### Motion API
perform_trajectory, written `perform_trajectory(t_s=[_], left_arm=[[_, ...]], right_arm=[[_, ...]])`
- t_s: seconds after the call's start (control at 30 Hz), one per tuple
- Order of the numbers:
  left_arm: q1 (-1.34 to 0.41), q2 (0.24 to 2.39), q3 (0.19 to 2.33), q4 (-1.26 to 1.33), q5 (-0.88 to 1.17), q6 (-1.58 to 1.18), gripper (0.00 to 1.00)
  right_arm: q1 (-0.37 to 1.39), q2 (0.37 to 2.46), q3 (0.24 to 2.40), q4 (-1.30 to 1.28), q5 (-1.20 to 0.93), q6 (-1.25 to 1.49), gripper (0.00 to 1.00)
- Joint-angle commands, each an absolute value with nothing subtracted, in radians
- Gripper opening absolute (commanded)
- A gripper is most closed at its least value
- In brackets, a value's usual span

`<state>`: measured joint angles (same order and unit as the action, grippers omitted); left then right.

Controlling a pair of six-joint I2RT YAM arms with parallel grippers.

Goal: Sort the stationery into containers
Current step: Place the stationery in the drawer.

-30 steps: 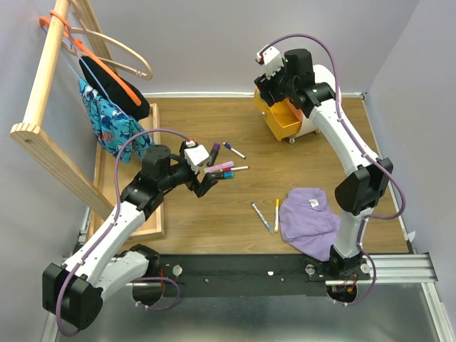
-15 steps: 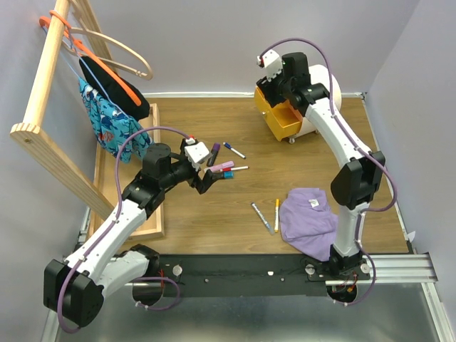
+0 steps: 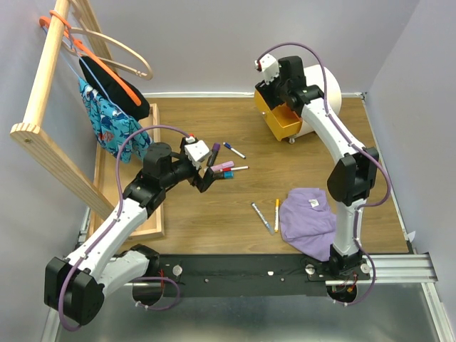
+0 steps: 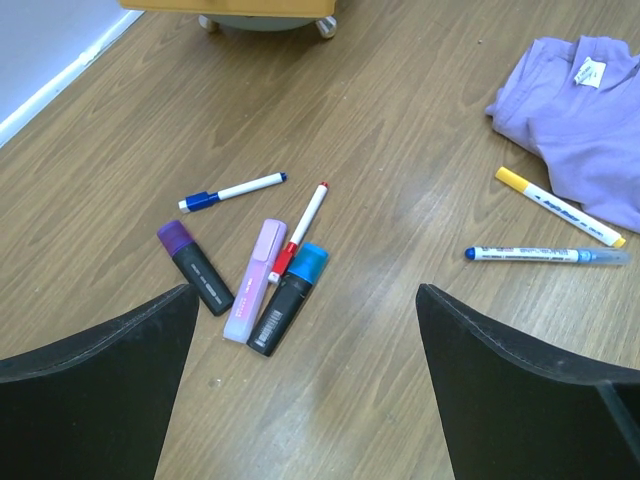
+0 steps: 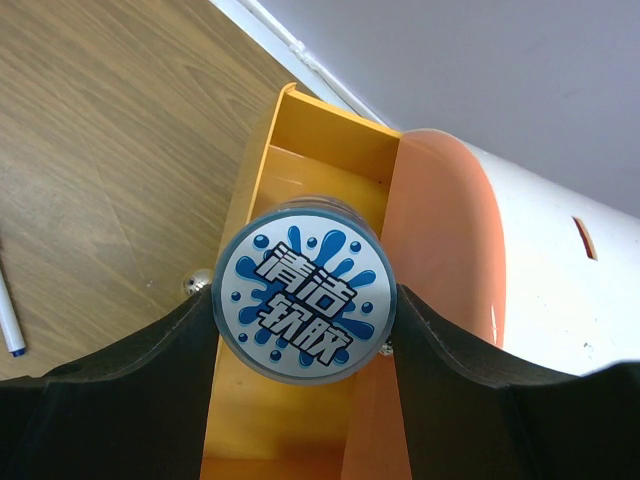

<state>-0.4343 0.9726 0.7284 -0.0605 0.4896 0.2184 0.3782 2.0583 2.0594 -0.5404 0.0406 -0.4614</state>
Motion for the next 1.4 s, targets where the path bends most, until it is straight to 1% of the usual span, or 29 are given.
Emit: perform_trajectory(t_s=[0.0, 0.27, 0.3, 0.33, 0.4, 0.47, 0.5, 0.63, 0.8, 0.9, 0.97, 1.07, 1.1, 1.17, 1.23, 1.27, 1.3, 1.33, 1.37], left_arm=[[-0.44, 0.983, 0.718, -0.028, 0.476, 0.212, 0.99], [-0.442, 1.014, 0.724, -0.008, 0.511, 0.155, 0.99], [-0.442, 1.017, 0.724, -0.008, 0.523, 0.149, 0.99], [-0.443, 1.02, 0.724, -0.006, 0.528, 0.143, 0.99], [-0.446, 1.023, 0.723, -0.005, 0.541, 0.134, 0.99], [-0.446, 1.031, 0.726, -0.005, 0.552, 0.126, 0.99], [-0.446, 1.034, 0.726, -0.005, 0.557, 0.121, 0.99], [-0.453, 1.063, 0.739, 0.023, 0.574, 0.104, 0.99], [-0.459, 1.118, 0.752, 0.095, 0.528, 0.037, 0.99], [-0.466, 1.205, 0.787, 0.196, 0.442, -0.047, 0.99], [-0.466, 1.3, 0.851, 0.245, 0.414, -0.096, 0.99], [-0.466, 1.431, 0.96, 0.276, 0.451, -0.12, 0.99], [-0.466, 1.46, 0.988, 0.282, 0.48, -0.138, 0.99], [-0.462, 1.561, 1.09, 0.27, 0.506, -0.161, 0.95], [-0.459, 1.662, 1.197, 0.267, 0.57, -0.219, 0.85], [-0.454, 1.696, 1.227, 0.306, 0.599, -0.251, 0.78], [-0.446, 1.733, 1.259, 0.331, 0.638, -0.29, 0.61], [-0.443, 1.805, 1.323, 0.357, 0.693, -0.393, 0.51], [-0.44, 1.842, 1.354, 0.418, 0.721, -0.44, 0.39]], right_arm=[[0.374, 2.08, 2.056, -0.517, 0.057, -0.468, 0.48], [0.373, 2.102, 2.049, -0.529, 0.035, -0.42, 0.59], [0.373, 2.103, 2.049, -0.529, 0.037, -0.407, 0.65], [0.373, 2.109, 2.049, -0.526, 0.04, -0.399, 0.69], [0.374, 2.114, 2.051, -0.525, 0.055, -0.39, 0.76], [0.373, 2.115, 2.051, -0.515, 0.069, -0.385, 0.8], [0.374, 2.117, 2.049, -0.514, 0.072, -0.379, 0.83], [0.373, 2.115, 2.051, -0.511, 0.08, -0.376, 0.86], [0.373, 2.083, 2.066, -0.503, 0.066, -0.356, 0.87], [0.373, 2.036, 2.077, -0.485, 0.034, -0.315, 0.86], [0.373, 2.013, 2.08, -0.445, 0.049, -0.301, 0.84], [0.365, 1.988, 2.1, -0.396, 0.106, -0.281, 0.78], [0.361, 1.983, 2.109, -0.387, 0.113, -0.275, 0.72], [0.341, 1.977, 2.121, -0.364, 0.12, -0.259, 0.7], [0.325, 1.977, 2.132, -0.345, 0.117, -0.252, 0.56], [0.308, 1.977, 2.134, -0.339, 0.12, -0.249, 0.5], [0.299, 1.982, 2.14, -0.336, 0.124, -0.247, 0.31], [0.292, 1.988, 2.144, -0.333, 0.129, -0.241, 0.18], [0.273, 1.994, 2.149, -0.328, 0.136, -0.239, 0.07]])
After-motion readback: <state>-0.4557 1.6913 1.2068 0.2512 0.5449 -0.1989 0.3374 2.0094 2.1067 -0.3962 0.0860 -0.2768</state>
